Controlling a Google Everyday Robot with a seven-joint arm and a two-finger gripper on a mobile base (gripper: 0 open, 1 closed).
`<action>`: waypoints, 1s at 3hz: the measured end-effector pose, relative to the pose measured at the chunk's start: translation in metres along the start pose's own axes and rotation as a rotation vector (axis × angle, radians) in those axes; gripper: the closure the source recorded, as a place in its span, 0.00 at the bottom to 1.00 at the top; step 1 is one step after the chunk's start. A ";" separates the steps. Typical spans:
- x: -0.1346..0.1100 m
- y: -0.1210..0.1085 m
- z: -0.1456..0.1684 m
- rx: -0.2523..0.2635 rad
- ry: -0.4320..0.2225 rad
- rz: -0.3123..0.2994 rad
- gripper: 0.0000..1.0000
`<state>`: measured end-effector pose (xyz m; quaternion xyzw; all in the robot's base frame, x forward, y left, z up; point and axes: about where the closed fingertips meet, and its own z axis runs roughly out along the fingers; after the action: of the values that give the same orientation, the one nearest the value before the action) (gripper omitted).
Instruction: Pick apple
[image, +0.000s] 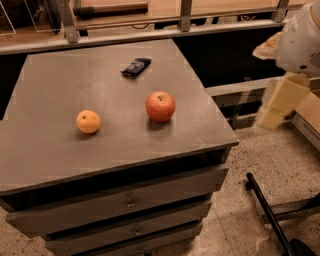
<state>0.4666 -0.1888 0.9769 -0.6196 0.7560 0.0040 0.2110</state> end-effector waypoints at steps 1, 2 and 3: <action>-0.032 -0.024 0.018 0.000 -0.136 -0.023 0.00; -0.084 -0.057 0.052 -0.039 -0.311 -0.029 0.00; -0.117 -0.067 0.095 -0.162 -0.420 0.008 0.00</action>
Offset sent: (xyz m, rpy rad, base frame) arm 0.1285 0.1185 -0.0118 0.4395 -0.0390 0.1654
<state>0.5762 -0.0695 0.9451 -0.6172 0.6951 0.1943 0.3133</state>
